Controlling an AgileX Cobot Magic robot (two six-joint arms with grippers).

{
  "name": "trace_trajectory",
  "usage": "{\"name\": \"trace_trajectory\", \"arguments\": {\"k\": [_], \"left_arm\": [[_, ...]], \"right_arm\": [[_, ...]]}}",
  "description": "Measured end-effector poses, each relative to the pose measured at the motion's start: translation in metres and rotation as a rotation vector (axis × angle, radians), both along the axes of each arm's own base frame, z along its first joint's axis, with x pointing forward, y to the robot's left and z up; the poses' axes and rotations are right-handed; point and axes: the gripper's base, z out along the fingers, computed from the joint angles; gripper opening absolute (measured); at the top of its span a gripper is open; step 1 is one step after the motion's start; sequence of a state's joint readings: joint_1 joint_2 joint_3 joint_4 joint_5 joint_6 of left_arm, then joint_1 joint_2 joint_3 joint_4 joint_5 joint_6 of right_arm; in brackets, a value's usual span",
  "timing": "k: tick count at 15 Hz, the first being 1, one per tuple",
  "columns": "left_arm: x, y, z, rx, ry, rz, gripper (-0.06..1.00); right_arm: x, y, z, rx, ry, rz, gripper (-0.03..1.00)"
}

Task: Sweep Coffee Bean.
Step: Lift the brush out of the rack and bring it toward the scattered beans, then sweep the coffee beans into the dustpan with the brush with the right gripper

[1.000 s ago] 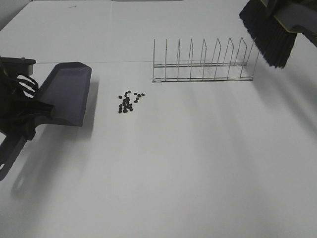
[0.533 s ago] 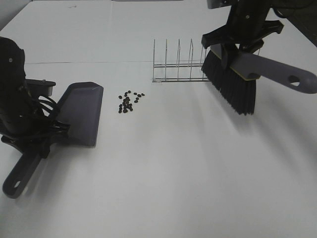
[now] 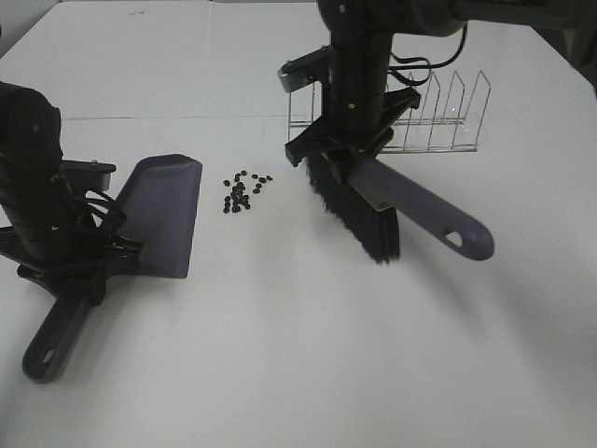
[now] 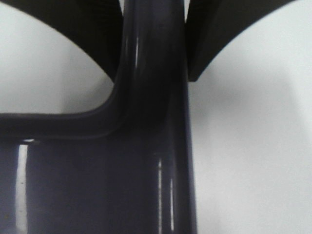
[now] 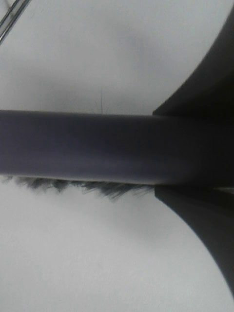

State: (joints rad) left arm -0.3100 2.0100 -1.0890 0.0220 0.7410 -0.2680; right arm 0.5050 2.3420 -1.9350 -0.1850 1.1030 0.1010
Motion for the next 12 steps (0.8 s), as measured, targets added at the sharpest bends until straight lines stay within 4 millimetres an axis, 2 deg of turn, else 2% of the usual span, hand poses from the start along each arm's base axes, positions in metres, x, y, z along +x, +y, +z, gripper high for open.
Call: {"name": "trace_trajectory", "arguments": {"k": [4,7,8,9,12], "left_arm": [[0.0,-0.001,0.0,-0.006,-0.002,0.005,0.32],[0.001,-0.001,-0.001,-0.006,-0.004,0.005,0.32],[0.001,-0.001,-0.001,-0.007,-0.004,0.006,0.32],[0.001,-0.001,-0.001,-0.007,-0.005,0.006,0.32],[0.001,-0.001,-0.001,-0.007,-0.005,0.006,0.32]], "right_arm": [[-0.012,0.058,-0.016,-0.006,-0.01,0.113,0.27],[-0.02,0.093,-0.02,0.025,0.006,0.169,0.27],[-0.023,0.104,-0.017,0.064,0.012,0.187,0.27],[-0.029,0.123,-0.005,0.172,0.024,0.195,0.27],[-0.033,0.135,0.012,0.247,0.016,0.203,0.27]]}}
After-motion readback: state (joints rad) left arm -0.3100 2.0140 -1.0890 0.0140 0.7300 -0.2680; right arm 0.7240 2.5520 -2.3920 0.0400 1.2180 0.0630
